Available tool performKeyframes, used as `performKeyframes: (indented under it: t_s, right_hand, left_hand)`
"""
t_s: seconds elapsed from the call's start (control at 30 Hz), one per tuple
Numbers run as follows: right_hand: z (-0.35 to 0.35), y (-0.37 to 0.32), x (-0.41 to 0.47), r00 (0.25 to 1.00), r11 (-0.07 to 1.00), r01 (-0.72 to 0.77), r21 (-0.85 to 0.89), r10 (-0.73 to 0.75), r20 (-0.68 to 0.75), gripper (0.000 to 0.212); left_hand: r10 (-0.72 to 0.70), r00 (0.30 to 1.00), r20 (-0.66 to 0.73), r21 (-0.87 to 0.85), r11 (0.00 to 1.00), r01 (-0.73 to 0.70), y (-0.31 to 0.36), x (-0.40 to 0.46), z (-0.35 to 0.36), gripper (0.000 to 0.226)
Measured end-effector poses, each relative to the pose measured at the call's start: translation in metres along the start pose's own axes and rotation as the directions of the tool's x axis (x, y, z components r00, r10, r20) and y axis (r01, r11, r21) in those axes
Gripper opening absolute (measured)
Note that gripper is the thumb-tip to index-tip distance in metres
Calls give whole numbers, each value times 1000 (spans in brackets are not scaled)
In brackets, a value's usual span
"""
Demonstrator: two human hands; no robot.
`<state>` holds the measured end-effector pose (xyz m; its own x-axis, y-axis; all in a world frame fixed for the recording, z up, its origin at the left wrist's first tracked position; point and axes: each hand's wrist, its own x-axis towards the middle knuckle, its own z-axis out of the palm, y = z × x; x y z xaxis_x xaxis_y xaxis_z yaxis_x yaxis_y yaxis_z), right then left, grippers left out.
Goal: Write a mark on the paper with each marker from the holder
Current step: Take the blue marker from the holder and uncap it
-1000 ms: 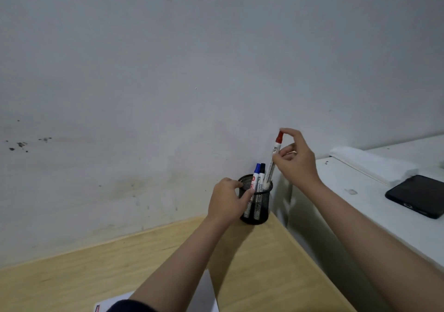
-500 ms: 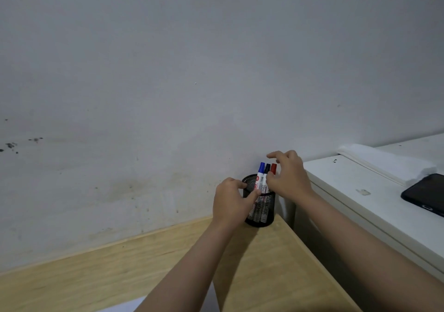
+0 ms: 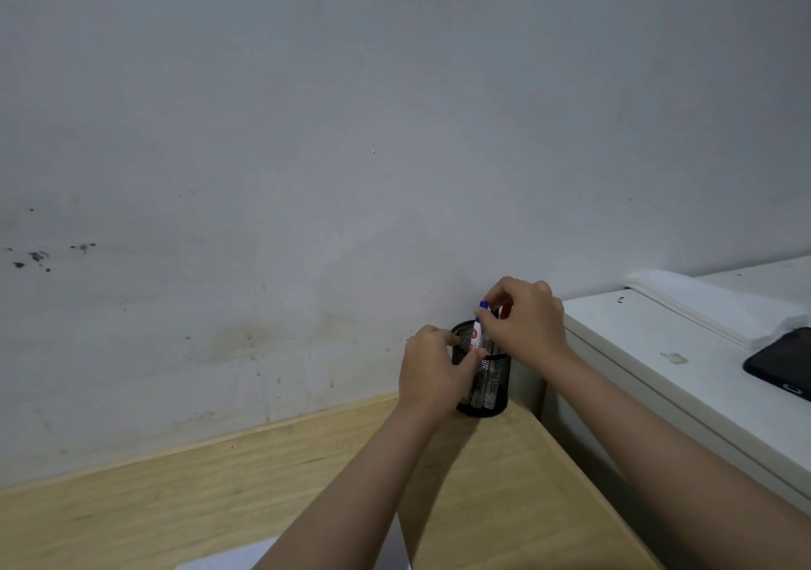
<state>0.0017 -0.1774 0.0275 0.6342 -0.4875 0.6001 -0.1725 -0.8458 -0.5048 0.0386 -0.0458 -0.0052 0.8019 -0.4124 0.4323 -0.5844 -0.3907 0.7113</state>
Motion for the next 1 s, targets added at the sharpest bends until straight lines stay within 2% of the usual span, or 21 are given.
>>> performKeyframes:
  t_s: [0.1,0.2,0.23,0.3,0.37,0.47,0.57,0.7,0.8,0.83,0.9,0.97,1.0]
  right_hand:
    - [-12,-14,-6,998,942,-57,331,60,3,14]
    - [-34,-35,-22,996,881,14,472,27,-81,15]
    - [-43,-43,-30,995,864,54,500,-6,-97,17]
    - [-58,-58,-49,992,834,118,539,-73,-105,22]
    - [-71,-73,-69,988,805,151,574,-119,-94,23]
    - [-89,-92,-94,985,760,167,628,-162,-67,21]
    - [-102,-109,-116,978,732,165,661,-210,-12,23]
    - [-108,-130,-139,984,706,140,694,-177,-18,23]
    - [-106,-148,-149,999,677,15,736,27,-45,19]
    - [-105,-155,-152,994,642,-71,763,111,-1,23]
    - [-103,-170,-157,958,541,-278,794,217,188,32]
    - [-102,-185,-164,903,470,-430,770,221,369,25]
    - [-101,-191,-168,885,459,-465,757,208,417,19]
  left_hand:
    - [-39,999,23,-73,997,40,4,-5,-8,32]
    - [-173,984,38,-288,941,177,18,-12,-32,29]
    - [-244,964,103,-395,879,265,25,-15,-42,31]
    - [-345,884,316,-582,666,468,40,-21,-66,34]
    - [-344,800,492,-633,490,600,51,-28,-90,34]
    - [-341,715,611,-597,394,699,64,-46,-119,23]
    - [-351,686,638,-602,328,728,73,-68,-142,18]
    - [-385,735,559,-654,340,676,76,-95,-172,10]
    - [-378,793,477,-673,424,606,74,-116,-194,16]
    - [-366,813,452,-668,465,581,73,-123,-201,19]
    - [-330,850,411,-639,561,527,69,-137,-212,21]
    - [-299,874,383,-603,636,482,65,-151,-222,20]
    - [-292,884,364,-591,662,462,63,-157,-226,19]
